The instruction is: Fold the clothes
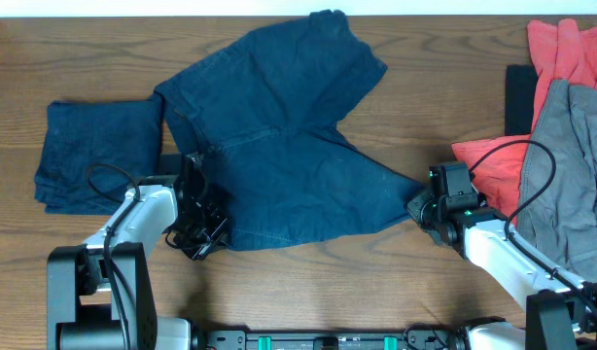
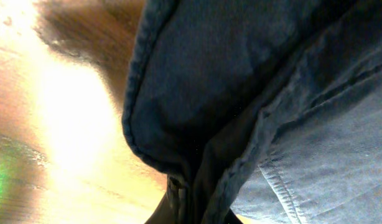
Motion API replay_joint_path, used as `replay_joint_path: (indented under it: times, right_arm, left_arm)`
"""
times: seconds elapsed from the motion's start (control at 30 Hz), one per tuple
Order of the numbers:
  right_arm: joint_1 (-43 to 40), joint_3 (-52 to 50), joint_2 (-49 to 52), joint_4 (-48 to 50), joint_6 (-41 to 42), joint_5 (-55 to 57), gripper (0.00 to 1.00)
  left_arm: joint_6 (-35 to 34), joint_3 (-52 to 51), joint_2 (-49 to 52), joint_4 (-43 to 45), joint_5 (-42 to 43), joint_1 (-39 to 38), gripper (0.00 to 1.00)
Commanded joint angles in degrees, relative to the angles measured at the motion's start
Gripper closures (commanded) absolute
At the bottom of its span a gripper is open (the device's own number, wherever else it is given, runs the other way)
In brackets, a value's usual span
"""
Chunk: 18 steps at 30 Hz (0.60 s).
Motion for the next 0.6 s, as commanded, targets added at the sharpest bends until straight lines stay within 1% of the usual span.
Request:
replay_joint_path:
  times: [0.0,0.13,0.27,0.4,0.57]
  right_arm:
    - [0.8,-1.7,2.0,-2.1,0.5,0.0,0.99]
    - [0.2,-1.3,-0.5,-4.2,-5.2,-0.2,0.99]
    - [-2.5,2.0,-6.8,-9.2,-12.2,0.4,0.99]
    - [-6.1,9.5,-14.6,-17.8,-20.1,3.7,0.99]
    - [-10.2,21.1,-21.2,-28.5,-28.9,7.1,0.99]
  left_arm:
    - [1.0,-0.6,0.4,-1.0,-1.0,-0.1,0.94]
    - [4.8,-0.6,-0.3,-2.5,1.8,-0.1,0.94]
    - [8.8,-0.6,-4.3,-5.4,3.8,-0.7,0.93]
    - [10.5,-0.5,-12.7,-9.5,4.1,-4.2,0.94]
    - [10.6,0.8,-27.5,-15.5,4.1,-11.0,0.94]
